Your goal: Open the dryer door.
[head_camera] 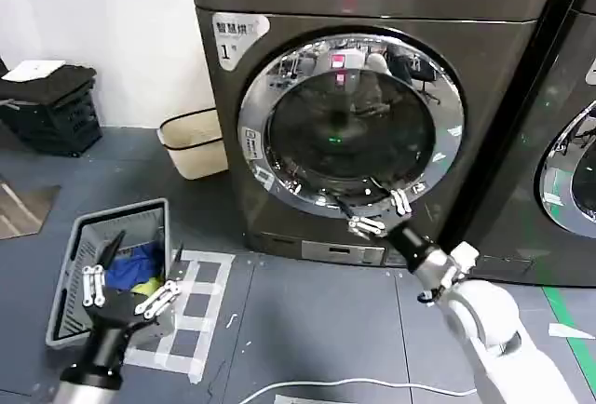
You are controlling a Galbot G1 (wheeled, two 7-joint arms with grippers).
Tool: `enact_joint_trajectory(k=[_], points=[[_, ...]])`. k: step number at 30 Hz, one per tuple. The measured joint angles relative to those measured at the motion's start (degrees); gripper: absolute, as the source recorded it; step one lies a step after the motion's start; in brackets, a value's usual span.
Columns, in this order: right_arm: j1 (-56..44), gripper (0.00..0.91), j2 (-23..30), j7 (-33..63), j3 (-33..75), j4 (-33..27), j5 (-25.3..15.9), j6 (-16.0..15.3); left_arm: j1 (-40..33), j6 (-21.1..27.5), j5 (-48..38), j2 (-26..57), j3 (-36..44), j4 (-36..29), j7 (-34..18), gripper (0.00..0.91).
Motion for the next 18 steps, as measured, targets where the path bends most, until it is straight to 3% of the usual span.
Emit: enact_joint_trajectory(k=[18], points=[[13.8, 0.907, 1.4, -3.0, -9.9, -10.5, 0.4, 0.8, 0.5, -0.3, 0.6, -0.6, -0.1, -0.2, 0.0, 0.907]])
